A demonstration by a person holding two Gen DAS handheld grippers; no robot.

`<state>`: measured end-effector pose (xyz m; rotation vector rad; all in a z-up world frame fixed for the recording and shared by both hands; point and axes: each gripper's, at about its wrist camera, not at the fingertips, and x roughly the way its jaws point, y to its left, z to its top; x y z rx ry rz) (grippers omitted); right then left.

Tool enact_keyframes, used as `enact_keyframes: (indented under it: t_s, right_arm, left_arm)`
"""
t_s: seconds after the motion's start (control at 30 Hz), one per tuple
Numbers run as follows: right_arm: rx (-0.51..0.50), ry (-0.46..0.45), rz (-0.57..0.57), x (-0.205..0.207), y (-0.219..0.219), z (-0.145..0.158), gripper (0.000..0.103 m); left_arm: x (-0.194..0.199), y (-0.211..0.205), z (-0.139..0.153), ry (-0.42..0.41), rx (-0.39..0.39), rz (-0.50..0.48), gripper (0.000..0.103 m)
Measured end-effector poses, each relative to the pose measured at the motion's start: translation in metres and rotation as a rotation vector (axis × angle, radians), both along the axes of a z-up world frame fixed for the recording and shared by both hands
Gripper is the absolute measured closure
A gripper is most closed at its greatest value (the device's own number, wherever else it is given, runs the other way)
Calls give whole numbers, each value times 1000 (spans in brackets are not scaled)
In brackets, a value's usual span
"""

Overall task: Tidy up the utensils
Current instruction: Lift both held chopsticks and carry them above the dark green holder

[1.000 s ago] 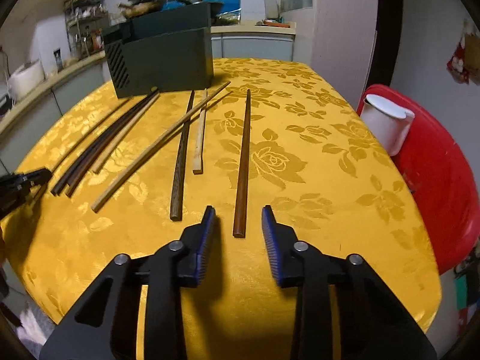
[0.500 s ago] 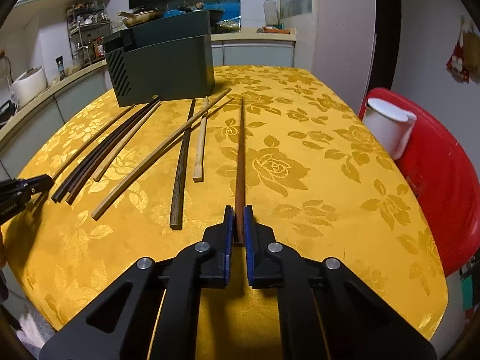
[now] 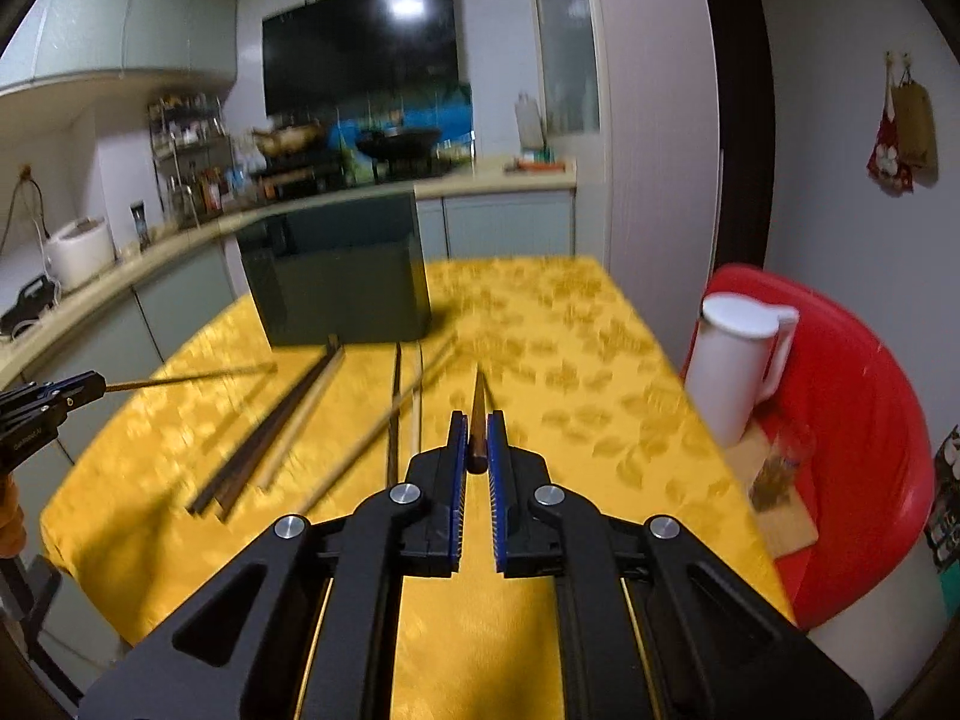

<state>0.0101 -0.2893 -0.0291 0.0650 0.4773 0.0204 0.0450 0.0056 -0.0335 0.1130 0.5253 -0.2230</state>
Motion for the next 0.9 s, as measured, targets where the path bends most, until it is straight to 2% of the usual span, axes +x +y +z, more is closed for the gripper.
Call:
enact_keyframes:
  t_s: [0.13, 0.3, 0.7, 0.9]
  right_arm:
    - [9, -54, 28, 6, -2, 28, 95]
    - [23, -69, 78, 26, -3, 50, 95]
    - [13, -55, 122, 77, 1, 79, 95]
    - [36, -34, 148, 116, 2, 109, 95]
  left_arm:
    - [4, -5, 33, -55, -14, -25, 97]
    - [19, -13, 58, -83, -20, -53, 97]
    - [68, -14, 81, -40, -54, -98, 97]
    - [101, -18, 98, 0, -60, -102, 97]
